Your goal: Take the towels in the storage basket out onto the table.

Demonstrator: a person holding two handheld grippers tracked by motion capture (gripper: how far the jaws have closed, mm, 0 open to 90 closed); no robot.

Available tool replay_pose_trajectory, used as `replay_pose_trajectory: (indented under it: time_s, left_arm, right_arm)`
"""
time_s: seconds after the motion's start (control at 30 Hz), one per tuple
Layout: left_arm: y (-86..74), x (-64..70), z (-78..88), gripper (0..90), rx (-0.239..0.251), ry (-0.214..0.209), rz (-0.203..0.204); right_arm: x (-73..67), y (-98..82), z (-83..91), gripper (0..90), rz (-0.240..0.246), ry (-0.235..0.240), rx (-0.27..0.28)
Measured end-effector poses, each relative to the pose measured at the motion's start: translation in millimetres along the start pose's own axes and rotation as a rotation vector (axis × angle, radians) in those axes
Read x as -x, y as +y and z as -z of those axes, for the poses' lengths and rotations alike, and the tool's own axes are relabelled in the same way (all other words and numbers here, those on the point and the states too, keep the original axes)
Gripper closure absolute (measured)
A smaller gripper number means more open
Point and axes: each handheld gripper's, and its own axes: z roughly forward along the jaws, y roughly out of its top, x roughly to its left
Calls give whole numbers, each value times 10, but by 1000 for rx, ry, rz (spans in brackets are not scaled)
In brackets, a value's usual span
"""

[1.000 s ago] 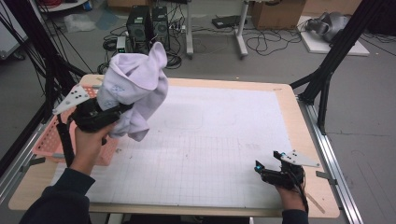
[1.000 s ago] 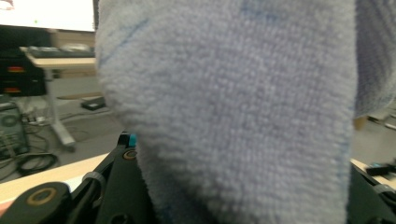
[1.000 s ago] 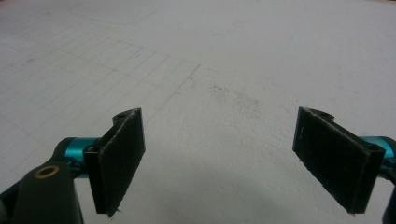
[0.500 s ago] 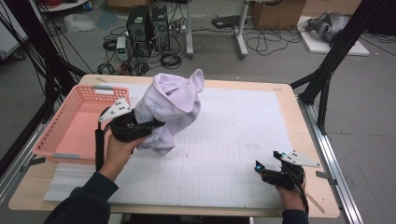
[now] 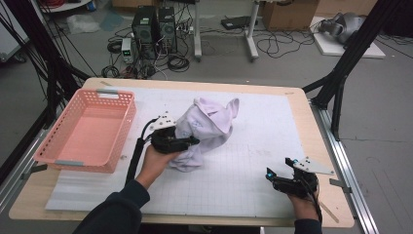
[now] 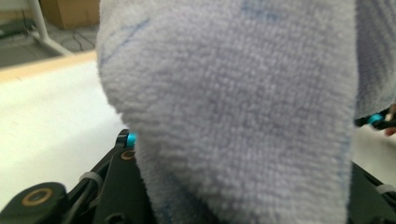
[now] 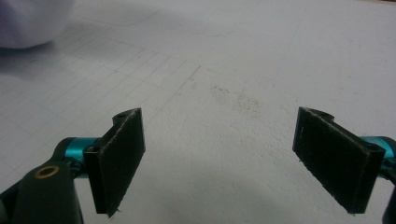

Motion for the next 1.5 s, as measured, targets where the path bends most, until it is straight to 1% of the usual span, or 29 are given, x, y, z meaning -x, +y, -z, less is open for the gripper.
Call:
replay_pose_trajectory:
  time_s: [0.03,0.1,0.17,0.2,0.23,0.3,0.33,0.37,0.43,0.47,0.5,0.57,0.67,0.7,0.73,0.77,0.8,0.83,0.93,0.97,1.0,1.1,1.2,1.23,1.27,1.33,1.4,1.47,1.5]
  left_arm:
    - [-49,4,-97,535,-31,-8,0]
    - [-100,2,-191,529,-67,-5,-21]
    - [-167,-17,-292,515,-108,0,-7]
    - [-167,-17,-292,497,-108,0,-7]
    - [-254,-69,-403,462,-186,10,19]
    - [-295,-97,-448,359,-218,18,53]
    - [-295,-97,-448,332,-218,18,53]
    - [-288,-104,-436,300,-230,36,67]
    - [-248,-105,-376,263,-219,61,59]
    - [-248,-105,-376,250,-219,61,59]
    - [-182,-103,-262,235,-181,94,46]
    - [-127,-113,-150,234,-144,100,36]
    - [-37,-147,67,222,-67,139,42]
    - [-37,-147,67,221,-67,139,42]
    - [-17,-162,159,218,-39,160,41]
    - [-19,-193,280,212,-20,178,37]
    - [-19,-193,280,208,-20,178,37]
    - [-49,-213,368,208,0,191,37]
    - [-172,-246,539,207,20,215,29]
    - [-239,-255,601,202,21,234,23]
    - [-294,-268,652,182,22,236,20]
    - [-424,-303,774,176,48,236,39]
    - [-498,-320,831,176,76,239,57]
    - [-503,-327,837,222,74,224,54]
    - [-505,-326,837,222,77,216,50]
    - [-524,-320,832,231,91,219,41]
    - [-562,-326,822,228,91,219,40]
    - [-620,-344,827,219,111,185,0]
    - [-635,-346,833,218,118,166,-8]
  right_arm:
    - [4,1,5,155,-3,2,3]
    - [12,-1,5,156,-1,0,4]
    - [18,-5,2,155,-4,1,-1]
    - [19,-5,1,155,-4,2,-1]
    - [21,-4,0,155,-2,2,-1]
    - [17,-3,-1,155,-3,3,2]
    - [17,-3,-1,155,-2,3,2]
    - [20,-4,-1,155,2,3,0]
    - [22,-8,-7,155,-4,0,-2]
    - [23,-11,-6,155,-5,0,-6]
    - [25,-12,-10,155,-3,0,-5]
    - [21,-10,-8,156,-2,0,-6]
    - [13,-10,-10,155,-3,0,-9]
    - [9,-11,-11,155,-5,-1,-13]
    - [6,-9,-13,155,-2,-2,-10]
    - [2,-8,-14,155,-2,0,-11]
    - [-1,-7,-16,155,-1,1,-11]
    - [-1,-7,-16,155,-1,1,-11]
    - [-8,-6,-30,156,2,2,-14]
    - [-5,-5,-37,155,9,2,-13]
    - [-17,-3,-44,155,1,2,-17]
    - [-31,5,-66,155,8,3,-19]
    - [-49,16,-94,155,13,4,-23]
    - [-59,27,-115,155,19,5,-27]
    - [-59,27,-115,155,19,5,-27]
    - [-67,38,-131,155,23,-1,-24]
    - [-81,49,-142,155,21,-2,-24]
    - [-96,58,-153,155,23,-1,-27]
    - [-99,66,-162,155,29,0,-27]
